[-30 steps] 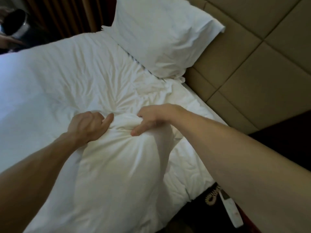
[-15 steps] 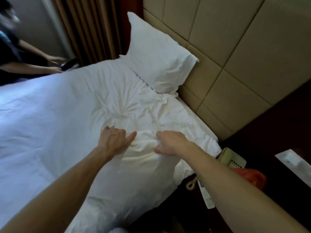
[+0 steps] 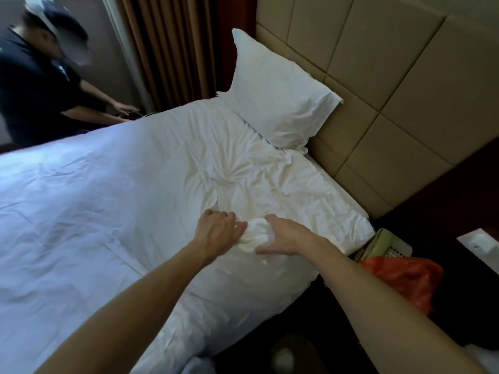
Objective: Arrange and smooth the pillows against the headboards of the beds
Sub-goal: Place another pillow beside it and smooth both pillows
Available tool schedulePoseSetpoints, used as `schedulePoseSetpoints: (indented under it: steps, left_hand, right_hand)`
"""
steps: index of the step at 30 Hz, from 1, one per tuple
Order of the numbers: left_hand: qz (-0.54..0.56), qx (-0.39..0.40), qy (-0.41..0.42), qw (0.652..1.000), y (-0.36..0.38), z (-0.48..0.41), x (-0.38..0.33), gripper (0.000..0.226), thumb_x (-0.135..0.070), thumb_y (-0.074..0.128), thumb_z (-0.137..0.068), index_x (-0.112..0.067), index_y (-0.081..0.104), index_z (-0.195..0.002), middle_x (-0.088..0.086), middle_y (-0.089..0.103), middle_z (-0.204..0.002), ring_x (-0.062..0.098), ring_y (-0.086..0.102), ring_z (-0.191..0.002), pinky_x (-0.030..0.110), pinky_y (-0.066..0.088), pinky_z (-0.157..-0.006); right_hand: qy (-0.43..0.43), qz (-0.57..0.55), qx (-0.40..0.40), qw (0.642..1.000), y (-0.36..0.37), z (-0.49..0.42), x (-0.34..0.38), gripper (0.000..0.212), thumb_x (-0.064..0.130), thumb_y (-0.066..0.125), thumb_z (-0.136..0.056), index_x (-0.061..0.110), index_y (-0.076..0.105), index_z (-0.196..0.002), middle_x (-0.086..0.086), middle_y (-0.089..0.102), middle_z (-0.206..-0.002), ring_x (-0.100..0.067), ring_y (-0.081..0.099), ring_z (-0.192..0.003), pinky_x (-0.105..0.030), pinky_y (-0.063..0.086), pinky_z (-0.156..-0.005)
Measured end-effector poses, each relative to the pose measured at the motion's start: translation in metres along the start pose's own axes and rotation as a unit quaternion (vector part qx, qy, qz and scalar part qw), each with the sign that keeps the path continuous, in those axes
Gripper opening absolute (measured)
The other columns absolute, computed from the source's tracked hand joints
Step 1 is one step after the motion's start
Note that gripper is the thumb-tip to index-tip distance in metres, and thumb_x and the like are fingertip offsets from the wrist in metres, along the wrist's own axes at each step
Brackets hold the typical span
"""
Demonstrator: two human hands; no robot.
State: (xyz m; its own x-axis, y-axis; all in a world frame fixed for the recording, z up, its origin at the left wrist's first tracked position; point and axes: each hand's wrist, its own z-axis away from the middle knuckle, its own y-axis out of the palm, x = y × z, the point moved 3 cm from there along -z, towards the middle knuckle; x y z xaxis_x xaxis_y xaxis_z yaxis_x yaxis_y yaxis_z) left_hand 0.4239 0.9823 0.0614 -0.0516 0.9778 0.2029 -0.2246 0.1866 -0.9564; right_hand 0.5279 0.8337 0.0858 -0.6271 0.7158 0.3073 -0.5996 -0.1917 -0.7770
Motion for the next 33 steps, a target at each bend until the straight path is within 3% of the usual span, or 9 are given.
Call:
schedulePoseSetpoints:
  steps: [3, 7, 9, 14, 16, 21, 24, 27, 33]
  left_hand:
    - [0.041, -0.015, -0.003, 0.999, 0.002, 0.022, 0.010, 0.022, -0.030, 0.052, -0.098, -0.018, 0.056, -0.116, 0.007, 0.060, -0.103, 0.029, 0.064, -0.086, 0.041, 0.046, -0.079]
    - [0.139, -0.019, -0.015, 0.990, 0.008, 0.046, 0.043, 0.023, -0.027, 0.034, -0.104, -0.014, 0.053, -0.099, 0.005, 0.066, -0.096, 0.026, 0.060, -0.072, 0.037, 0.043, -0.073]
    - [0.192, 0.021, 0.003, 0.981, 0.013, 0.051, 0.067, 0.024, -0.028, 0.033, -0.102, -0.011, 0.051, -0.097, 0.008, 0.069, -0.092, 0.027, 0.058, -0.069, 0.038, 0.045, -0.069]
    - [0.128, 0.054, 0.146, 0.980, -0.003, 0.047, 0.119, 0.028, -0.025, 0.041, -0.093, -0.020, 0.058, -0.115, 0.001, 0.063, -0.113, 0.022, 0.062, -0.106, 0.039, 0.038, -0.093]
    - [0.087, 0.035, 0.168, 0.981, -0.011, 0.040, 0.135, 0.042, -0.032, 0.049, -0.089, -0.023, 0.049, -0.131, 0.000, 0.059, -0.124, 0.021, 0.055, -0.119, 0.042, 0.034, -0.102]
    - [0.015, 0.026, 0.174, 0.984, -0.020, 0.022, 0.162, 0.070, -0.050, 0.068, -0.080, -0.021, 0.038, -0.136, 0.000, 0.056, -0.133, 0.021, 0.047, -0.133, 0.058, 0.009, -0.122]
    - [-0.022, 0.079, 0.171, 0.982, -0.022, 0.013, 0.171, 0.073, -0.047, 0.077, -0.076, -0.016, 0.040, -0.131, 0.002, 0.058, -0.130, 0.024, 0.051, -0.129, 0.058, 0.016, -0.121]
    - [-0.052, 0.091, 0.164, 0.981, -0.026, 0.006, 0.171, 0.077, -0.052, 0.083, -0.068, -0.019, 0.043, -0.124, 0.000, 0.062, -0.124, 0.024, 0.057, -0.117, 0.045, 0.034, -0.102]
    - [-0.051, 0.107, 0.130, 0.984, -0.016, 0.007, 0.188, 0.075, -0.076, 0.072, -0.063, -0.030, 0.060, -0.121, -0.005, 0.063, -0.120, 0.021, 0.058, -0.114, 0.042, 0.036, -0.096]
  right_hand:
    - [0.033, 0.000, -0.007, 0.999, 0.011, -0.007, 0.042, 0.097, 0.063, 0.074, -0.071, 0.019, 0.032, -0.147, -0.003, 0.055, -0.135, -0.026, 0.057, -0.117, -0.041, 0.049, -0.092]
    - [0.044, 0.089, -0.009, 0.995, 0.033, -0.015, 0.095, 0.051, 0.053, 0.067, -0.081, 0.018, 0.053, -0.115, -0.005, 0.065, -0.113, -0.025, 0.060, -0.092, -0.034, 0.046, -0.074]
    - [0.009, 0.133, 0.012, 0.991, 0.040, -0.015, 0.113, 0.037, 0.045, 0.063, -0.087, 0.018, 0.058, -0.112, -0.006, 0.066, -0.112, -0.027, 0.062, -0.096, -0.034, 0.046, -0.073]
    - [-0.023, 0.171, 0.029, 0.985, 0.008, 0.005, 0.123, 0.032, 0.045, 0.057, -0.092, 0.024, 0.059, -0.115, -0.002, 0.062, -0.121, -0.026, 0.059, -0.112, -0.036, 0.044, -0.082]
    - [-0.018, 0.178, 0.004, 0.984, -0.013, 0.015, 0.119, 0.023, 0.047, 0.054, -0.094, 0.025, 0.056, -0.103, 0.000, 0.062, -0.117, -0.024, 0.058, -0.104, -0.034, 0.041, -0.076]
    - [0.017, 0.178, -0.048, 0.983, -0.050, 0.027, 0.121, 0.023, 0.047, 0.053, -0.094, 0.029, 0.050, -0.080, 0.006, 0.062, -0.092, -0.021, 0.060, -0.088, -0.039, 0.049, -0.078]
    - [0.025, 0.183, -0.056, 0.981, -0.056, 0.033, 0.121, 0.023, 0.048, 0.050, -0.095, 0.026, 0.058, -0.094, 0.006, 0.065, -0.096, -0.022, 0.061, -0.090, -0.042, 0.049, -0.082]
    - [0.041, 0.179, -0.046, 0.982, -0.054, 0.035, 0.111, 0.023, 0.047, 0.050, -0.095, 0.025, 0.058, -0.098, 0.005, 0.065, -0.098, -0.022, 0.061, -0.091, -0.042, 0.049, -0.082]
    - [0.052, 0.180, -0.056, 0.981, -0.059, 0.042, 0.083, 0.022, 0.045, 0.049, -0.096, 0.024, 0.057, -0.095, 0.005, 0.065, -0.096, -0.022, 0.060, -0.091, -0.041, 0.048, -0.080]
